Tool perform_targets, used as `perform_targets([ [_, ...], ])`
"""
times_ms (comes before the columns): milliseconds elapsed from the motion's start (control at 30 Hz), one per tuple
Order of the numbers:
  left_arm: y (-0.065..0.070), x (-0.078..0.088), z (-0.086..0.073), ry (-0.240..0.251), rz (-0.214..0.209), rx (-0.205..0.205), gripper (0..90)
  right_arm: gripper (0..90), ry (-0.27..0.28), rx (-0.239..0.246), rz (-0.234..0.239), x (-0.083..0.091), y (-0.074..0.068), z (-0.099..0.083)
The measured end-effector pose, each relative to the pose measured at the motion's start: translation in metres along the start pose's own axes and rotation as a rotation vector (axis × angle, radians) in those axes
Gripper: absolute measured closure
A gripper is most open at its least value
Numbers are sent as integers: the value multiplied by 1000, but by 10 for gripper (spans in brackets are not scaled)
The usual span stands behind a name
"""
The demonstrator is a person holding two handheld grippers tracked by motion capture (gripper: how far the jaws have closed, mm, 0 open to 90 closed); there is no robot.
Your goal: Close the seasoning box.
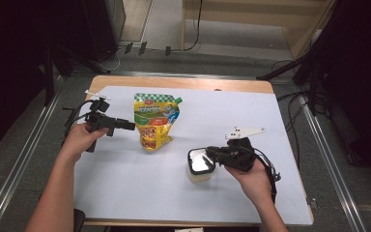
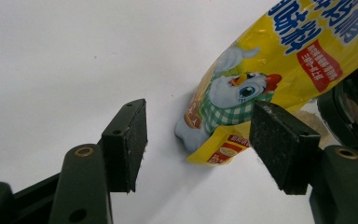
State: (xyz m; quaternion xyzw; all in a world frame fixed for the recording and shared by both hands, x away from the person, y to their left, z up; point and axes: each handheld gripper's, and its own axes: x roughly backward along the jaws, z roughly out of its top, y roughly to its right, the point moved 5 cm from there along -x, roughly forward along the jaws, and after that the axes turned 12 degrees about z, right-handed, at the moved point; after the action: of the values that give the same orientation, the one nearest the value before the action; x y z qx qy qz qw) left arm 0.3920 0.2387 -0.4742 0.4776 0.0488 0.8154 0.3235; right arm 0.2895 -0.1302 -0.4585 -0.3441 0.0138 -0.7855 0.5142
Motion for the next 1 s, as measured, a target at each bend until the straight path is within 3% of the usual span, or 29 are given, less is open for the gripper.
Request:
perform_targets([
  [567,1,-1,0,4,0,-5,373,465,90,-43,-63,24,31,-4],
  [833,2,-2,0,3,7,-22,376,388,132,-53,-66,29,45,-12],
  [1000,2,-1,0,8,5,-23,377,332,144,-29,-113,30,56,-18],
])
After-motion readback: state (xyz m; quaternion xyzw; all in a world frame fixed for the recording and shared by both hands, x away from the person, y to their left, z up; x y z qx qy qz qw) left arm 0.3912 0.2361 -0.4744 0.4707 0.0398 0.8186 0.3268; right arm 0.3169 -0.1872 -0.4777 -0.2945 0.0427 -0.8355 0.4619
